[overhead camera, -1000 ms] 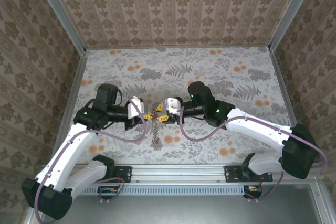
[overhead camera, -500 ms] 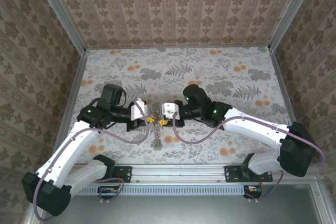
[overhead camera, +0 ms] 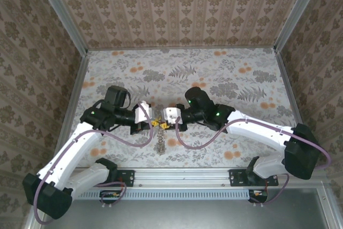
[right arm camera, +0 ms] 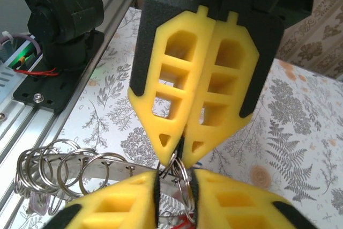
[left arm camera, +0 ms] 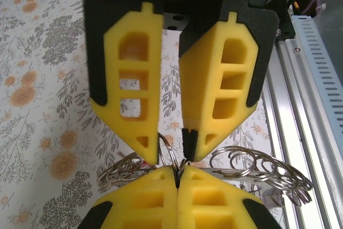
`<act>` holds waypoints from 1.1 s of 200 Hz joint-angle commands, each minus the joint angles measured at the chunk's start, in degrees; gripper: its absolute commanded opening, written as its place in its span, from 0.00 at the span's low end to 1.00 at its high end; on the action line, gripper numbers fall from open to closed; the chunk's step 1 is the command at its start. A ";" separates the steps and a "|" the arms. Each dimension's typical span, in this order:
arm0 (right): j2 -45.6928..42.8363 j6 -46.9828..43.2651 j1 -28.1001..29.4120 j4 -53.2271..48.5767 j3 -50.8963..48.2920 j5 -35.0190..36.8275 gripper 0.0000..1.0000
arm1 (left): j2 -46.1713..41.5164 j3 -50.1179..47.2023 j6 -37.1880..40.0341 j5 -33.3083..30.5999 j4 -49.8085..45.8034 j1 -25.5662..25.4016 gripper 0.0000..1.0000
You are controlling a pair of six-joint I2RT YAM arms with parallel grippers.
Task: Put the keys on the keyring
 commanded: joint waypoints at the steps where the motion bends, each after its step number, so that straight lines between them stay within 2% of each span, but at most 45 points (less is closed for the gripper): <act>1: 0.76 -0.63 0.78 0.28 2.24 -1.51 0.16 | -0.10 2.15 0.43 2.72 1.02 -0.27 0.00; 21: 0.76 0.05 0.91 0.79 2.02 -0.51 0.00 | -0.40 2.08 0.32 2.25 0.87 -0.27 0.00; 39: 0.51 1.73 0.63 1.40 1.67 0.90 0.00 | -1.14 1.79 1.02 1.59 -0.11 -0.19 0.00; 57: -0.69 3.11 -0.06 2.85 0.56 1.23 0.00 | -3.07 0.70 0.97 0.01 -0.34 -0.10 0.15; 72: -2.26 4.51 -0.58 7.20 -2.06 1.40 0.00 | -5.41 -0.37 1.18 -0.36 -0.25 0.15 0.18; 93: -4.08 5.52 -0.91 12.24 -5.19 1.51 0.00 | -8.84 -2.15 1.02 -0.16 0.14 0.25 0.32; 114: -5.51 6.16 -1.15 17.06 -7.65 -0.03 0.00 | -12.08 -3.12 1.73 -0.30 -0.89 0.34 0.34; 138: -6.43 7.11 -1.72 21.11 -9.39 -1.67 0.00 | -14.90 -3.62 1.71 -3.03 -1.36 0.56 0.52; 147: -6.62 6.99 -1.83 21.74 -9.58 -2.74 0.00 | -15.34 -4.13 0.64 -4.55 0.02 0.76 0.54; 177: -6.30 8.06 -1.97 23.29 -9.40 -6.13 0.00 | -12.66 -4.55 -4.34 -6.12 7.44 0.98 0.51; 220: -4.93 15.15 -1.92 33.21 -11.13 -5.31 0.00 | -6.88 -2.05 -4.05 0.54 8.35 0.70 0.25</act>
